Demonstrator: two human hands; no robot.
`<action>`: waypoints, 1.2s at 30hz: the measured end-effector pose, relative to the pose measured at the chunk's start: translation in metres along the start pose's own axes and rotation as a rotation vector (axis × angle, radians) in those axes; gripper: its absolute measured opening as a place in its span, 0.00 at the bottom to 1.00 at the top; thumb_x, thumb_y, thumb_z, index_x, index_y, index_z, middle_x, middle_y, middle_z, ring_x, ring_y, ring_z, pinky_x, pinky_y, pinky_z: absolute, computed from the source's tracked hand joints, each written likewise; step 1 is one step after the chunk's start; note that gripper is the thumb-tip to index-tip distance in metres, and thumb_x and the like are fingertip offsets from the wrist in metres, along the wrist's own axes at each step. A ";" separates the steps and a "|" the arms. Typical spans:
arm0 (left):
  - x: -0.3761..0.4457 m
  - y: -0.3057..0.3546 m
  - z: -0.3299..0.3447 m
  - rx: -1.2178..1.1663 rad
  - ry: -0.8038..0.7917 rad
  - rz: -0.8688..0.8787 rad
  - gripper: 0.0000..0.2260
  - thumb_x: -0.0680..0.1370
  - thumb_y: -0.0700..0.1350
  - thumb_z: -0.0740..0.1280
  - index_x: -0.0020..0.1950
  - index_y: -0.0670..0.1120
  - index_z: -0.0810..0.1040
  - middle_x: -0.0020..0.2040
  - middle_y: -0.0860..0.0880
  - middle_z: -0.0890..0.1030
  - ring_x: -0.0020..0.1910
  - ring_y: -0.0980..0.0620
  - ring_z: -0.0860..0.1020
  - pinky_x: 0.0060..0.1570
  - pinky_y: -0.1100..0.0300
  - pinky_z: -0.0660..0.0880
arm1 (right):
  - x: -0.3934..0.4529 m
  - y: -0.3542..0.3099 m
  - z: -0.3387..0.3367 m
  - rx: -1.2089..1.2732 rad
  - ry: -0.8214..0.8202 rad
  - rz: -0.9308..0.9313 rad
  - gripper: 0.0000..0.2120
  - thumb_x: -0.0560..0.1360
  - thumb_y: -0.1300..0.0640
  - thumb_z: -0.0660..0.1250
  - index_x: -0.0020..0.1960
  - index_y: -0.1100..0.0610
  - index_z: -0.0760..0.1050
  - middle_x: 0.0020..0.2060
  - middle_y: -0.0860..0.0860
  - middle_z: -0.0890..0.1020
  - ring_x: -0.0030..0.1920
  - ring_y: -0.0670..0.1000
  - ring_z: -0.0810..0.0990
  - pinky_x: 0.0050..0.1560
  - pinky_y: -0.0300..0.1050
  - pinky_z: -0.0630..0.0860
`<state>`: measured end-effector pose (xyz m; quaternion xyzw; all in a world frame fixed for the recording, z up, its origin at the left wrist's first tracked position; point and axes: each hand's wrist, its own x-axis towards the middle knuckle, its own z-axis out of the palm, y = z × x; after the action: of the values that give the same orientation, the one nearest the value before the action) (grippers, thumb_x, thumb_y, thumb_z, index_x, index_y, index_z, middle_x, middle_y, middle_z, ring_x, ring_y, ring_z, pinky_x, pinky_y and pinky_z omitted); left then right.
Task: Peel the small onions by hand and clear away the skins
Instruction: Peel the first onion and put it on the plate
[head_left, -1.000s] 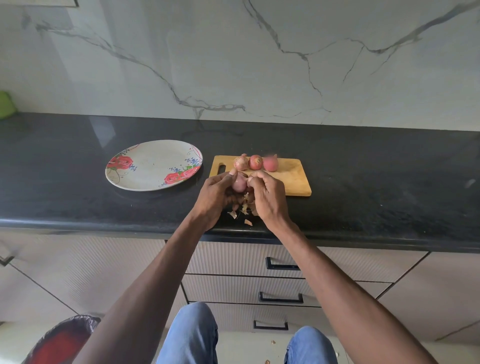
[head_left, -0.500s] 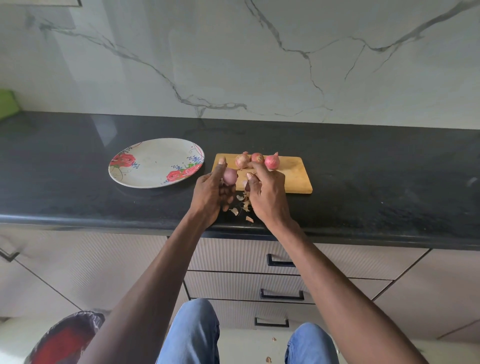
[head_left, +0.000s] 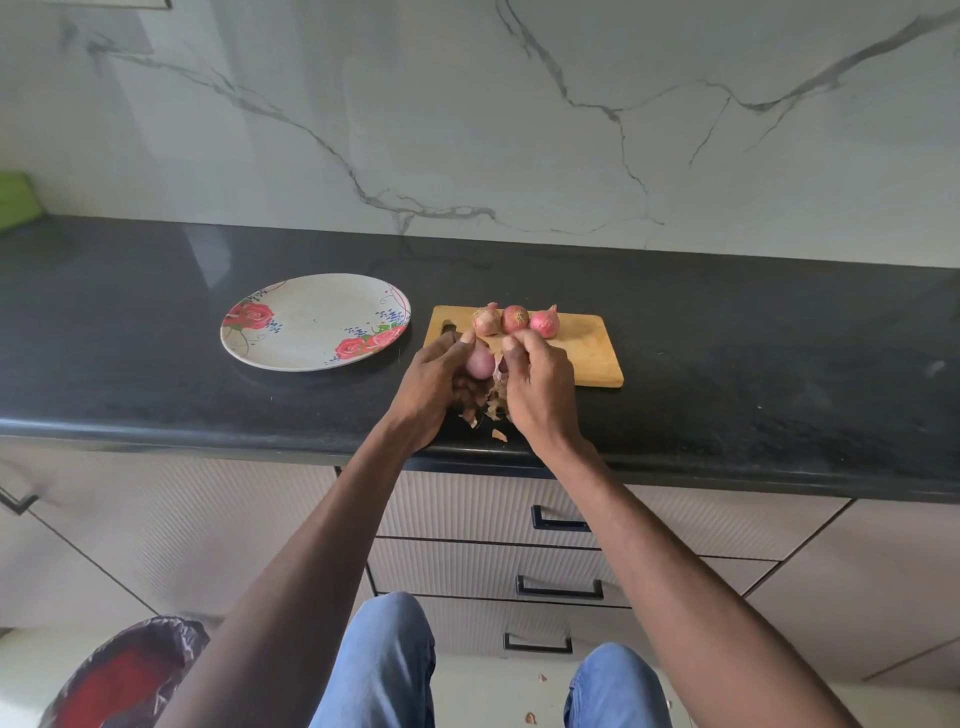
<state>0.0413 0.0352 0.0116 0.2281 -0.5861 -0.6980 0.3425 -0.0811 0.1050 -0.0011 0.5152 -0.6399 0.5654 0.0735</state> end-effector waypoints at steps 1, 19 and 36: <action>0.000 0.000 -0.001 -0.032 0.018 -0.003 0.11 0.86 0.50 0.59 0.52 0.42 0.72 0.36 0.41 0.78 0.28 0.48 0.76 0.23 0.59 0.73 | 0.001 0.000 -0.001 0.025 0.017 0.070 0.10 0.84 0.58 0.59 0.50 0.62 0.76 0.30 0.46 0.76 0.29 0.41 0.75 0.29 0.37 0.67; 0.002 0.002 -0.003 -0.228 0.121 -0.003 0.08 0.83 0.45 0.63 0.49 0.40 0.74 0.37 0.43 0.84 0.32 0.51 0.82 0.35 0.61 0.81 | -0.003 0.004 0.003 -0.111 -0.076 -0.143 0.14 0.76 0.46 0.71 0.45 0.58 0.81 0.37 0.49 0.83 0.38 0.48 0.79 0.45 0.48 0.73; 0.009 -0.004 -0.008 -0.176 0.090 -0.057 0.11 0.83 0.40 0.64 0.49 0.34 0.81 0.42 0.37 0.82 0.38 0.45 0.82 0.44 0.57 0.82 | -0.005 0.012 0.010 -0.249 -0.095 -0.221 0.06 0.76 0.68 0.64 0.41 0.62 0.76 0.37 0.55 0.79 0.40 0.51 0.75 0.45 0.49 0.76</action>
<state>0.0399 0.0236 0.0065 0.2448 -0.4999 -0.7453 0.3670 -0.0827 0.0980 -0.0160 0.5954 -0.6471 0.4454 0.1683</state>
